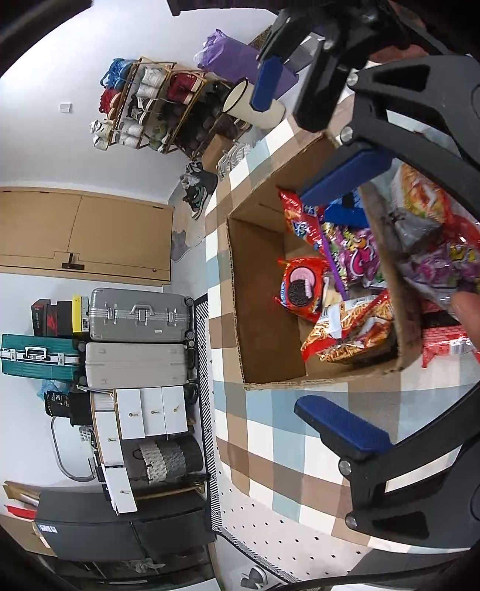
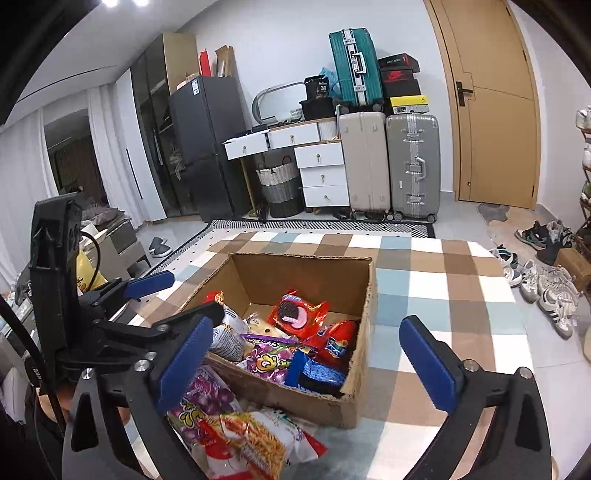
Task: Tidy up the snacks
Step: 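Open both grippers to drop the packs into the box and pull back, then grasp the orange noodle bag with the right gripper while the left grasps the purple-white bag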
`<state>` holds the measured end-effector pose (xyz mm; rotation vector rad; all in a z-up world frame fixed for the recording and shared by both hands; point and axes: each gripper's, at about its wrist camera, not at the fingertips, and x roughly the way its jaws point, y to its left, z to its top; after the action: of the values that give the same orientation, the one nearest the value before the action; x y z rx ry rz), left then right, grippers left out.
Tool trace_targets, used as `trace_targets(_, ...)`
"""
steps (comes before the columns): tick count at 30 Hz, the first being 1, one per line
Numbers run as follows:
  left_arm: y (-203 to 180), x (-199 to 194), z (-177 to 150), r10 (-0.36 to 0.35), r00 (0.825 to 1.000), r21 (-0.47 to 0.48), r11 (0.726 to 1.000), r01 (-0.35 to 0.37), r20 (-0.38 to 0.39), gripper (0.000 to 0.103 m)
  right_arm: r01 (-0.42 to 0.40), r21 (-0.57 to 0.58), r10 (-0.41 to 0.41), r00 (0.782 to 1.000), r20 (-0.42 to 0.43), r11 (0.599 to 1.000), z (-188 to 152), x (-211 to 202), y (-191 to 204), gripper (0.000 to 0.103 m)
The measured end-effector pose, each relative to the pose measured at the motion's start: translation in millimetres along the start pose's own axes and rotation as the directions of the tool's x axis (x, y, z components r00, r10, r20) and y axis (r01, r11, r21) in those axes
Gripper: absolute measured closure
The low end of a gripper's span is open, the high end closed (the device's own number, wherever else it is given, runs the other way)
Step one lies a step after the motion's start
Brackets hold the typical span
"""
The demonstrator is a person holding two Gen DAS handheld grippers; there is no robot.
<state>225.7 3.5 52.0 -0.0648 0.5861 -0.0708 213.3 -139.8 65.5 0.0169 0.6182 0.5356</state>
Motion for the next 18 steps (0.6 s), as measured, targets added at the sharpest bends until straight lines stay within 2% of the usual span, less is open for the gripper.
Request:
trace_targets(4,1.6,-18.5,-5.0,0.022,1.0,-0.007,1.0,-0.022,0.008,0.001,0.028,-0.003,-0.028,0.999,0.017,1.0,-3.9,-16.7,3.2,0.0)
trace_targets(18,2.0,-94.9,-32.3,0.078,0.996,-0.018,0.997,-0.078,0.032,0.001,0.02,0.03,-0.02,1.0,0.02,0.999,-29.8,-54.0,17.4,0.0)
